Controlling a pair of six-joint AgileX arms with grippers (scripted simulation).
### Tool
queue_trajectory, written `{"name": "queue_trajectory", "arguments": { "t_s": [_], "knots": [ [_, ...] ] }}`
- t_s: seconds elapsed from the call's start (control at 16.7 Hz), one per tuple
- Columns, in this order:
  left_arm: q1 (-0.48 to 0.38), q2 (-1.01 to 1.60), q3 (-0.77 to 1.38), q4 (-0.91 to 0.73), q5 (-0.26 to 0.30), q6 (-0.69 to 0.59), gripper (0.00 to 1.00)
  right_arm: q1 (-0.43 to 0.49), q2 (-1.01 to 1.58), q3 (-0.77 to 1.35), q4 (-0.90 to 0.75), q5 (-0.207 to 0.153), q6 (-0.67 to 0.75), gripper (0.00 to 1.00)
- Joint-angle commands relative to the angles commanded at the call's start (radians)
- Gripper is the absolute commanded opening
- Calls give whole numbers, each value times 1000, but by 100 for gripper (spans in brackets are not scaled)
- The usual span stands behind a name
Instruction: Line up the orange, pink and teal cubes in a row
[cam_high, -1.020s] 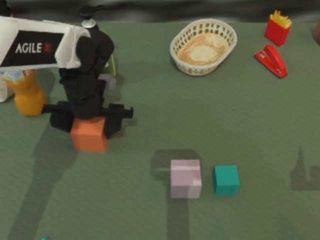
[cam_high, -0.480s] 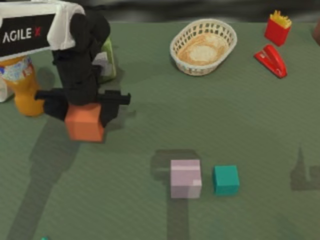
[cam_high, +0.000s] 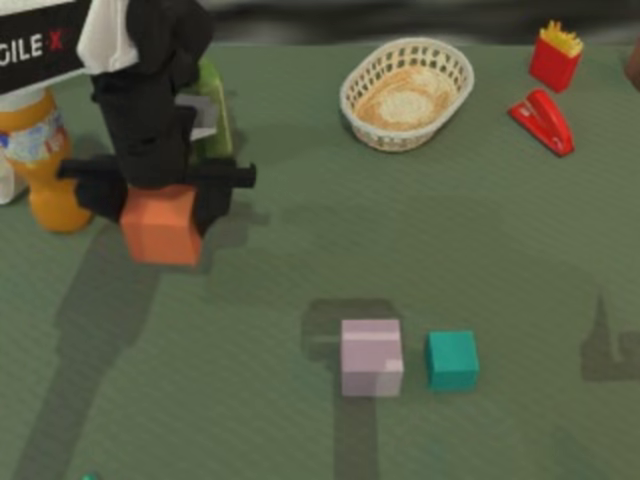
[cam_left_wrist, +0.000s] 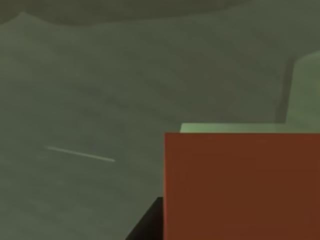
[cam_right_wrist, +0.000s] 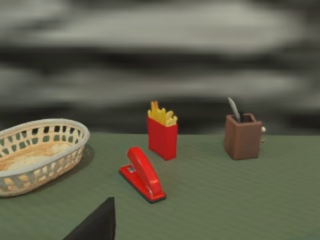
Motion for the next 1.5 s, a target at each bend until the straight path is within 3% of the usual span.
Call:
{"name": "queue_trajectory", "arguments": {
  "t_s": [0.66,1.02,1.5],
  "knots": [
    [-279,-242,-265,23,-5,-381,0,0,0,0,0,0,0,100],
    [-279,-237,-278,39,-5,-382,0,0,0,0,0,0,0,100],
    [-283,-156,-436,282,-5,-384,0,0,0,0,0,0,0,100]
  ]
}}
